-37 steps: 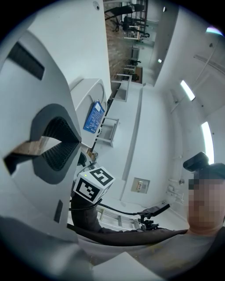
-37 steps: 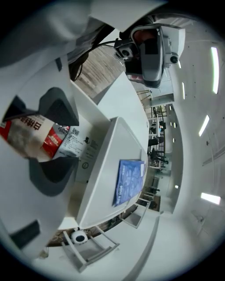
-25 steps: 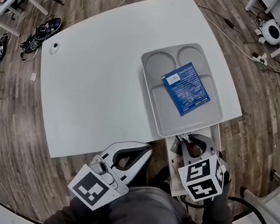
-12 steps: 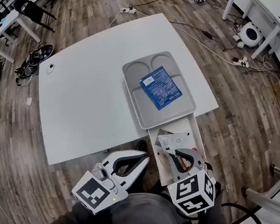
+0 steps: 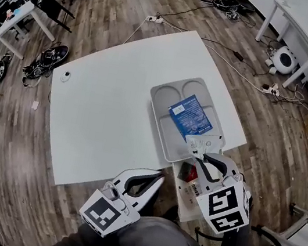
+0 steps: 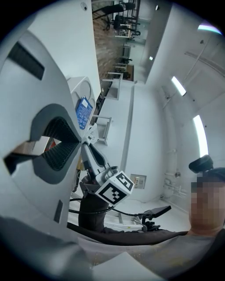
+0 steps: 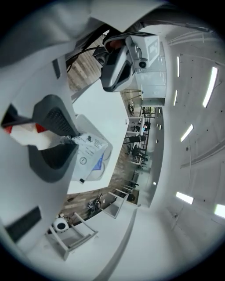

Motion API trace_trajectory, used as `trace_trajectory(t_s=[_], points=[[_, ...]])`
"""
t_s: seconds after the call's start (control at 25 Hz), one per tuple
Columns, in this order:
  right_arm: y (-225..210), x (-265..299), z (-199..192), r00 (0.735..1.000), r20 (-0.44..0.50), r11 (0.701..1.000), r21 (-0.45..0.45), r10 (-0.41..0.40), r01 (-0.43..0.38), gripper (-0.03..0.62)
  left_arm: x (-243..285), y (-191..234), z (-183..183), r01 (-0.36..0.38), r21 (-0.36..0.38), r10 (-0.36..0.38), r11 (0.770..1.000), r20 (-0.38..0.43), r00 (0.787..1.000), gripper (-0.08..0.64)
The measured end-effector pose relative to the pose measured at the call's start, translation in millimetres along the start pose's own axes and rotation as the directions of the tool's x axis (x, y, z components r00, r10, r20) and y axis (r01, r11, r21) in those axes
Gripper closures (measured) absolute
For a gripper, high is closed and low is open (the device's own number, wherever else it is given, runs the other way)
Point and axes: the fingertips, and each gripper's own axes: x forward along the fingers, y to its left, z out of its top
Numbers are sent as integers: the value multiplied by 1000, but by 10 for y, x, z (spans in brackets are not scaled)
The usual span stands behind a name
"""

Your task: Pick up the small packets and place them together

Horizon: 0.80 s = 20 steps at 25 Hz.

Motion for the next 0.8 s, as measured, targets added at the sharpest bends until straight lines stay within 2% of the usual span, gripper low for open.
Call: trace_trajectory(t_s=[0.28,0.48,0.56,0.64,0.8], points=[[-260,598,231,998,-55,1000,-11,19,-19,529,-110,563,-41,-85,-54,84,995,-22,996,569],[-173,830,211,993,-96,998,4,64,-64,492,-142,761,-140,-94,-83,92,992,-31,995,569],[-147,829,228,992,-86,996,20,91,-89,432,-123,762,-142,-87,-88,84,992,-32,996,569],[-157,766,262,993,-53,994,40,102,-100,400,-100,724,-135,-79,-86,76,993,-33,997,569],[-282,460,357,999,38,997,70,35,-38,400,-111,571,-89,-64,-65,63,996,-26,998,569]])
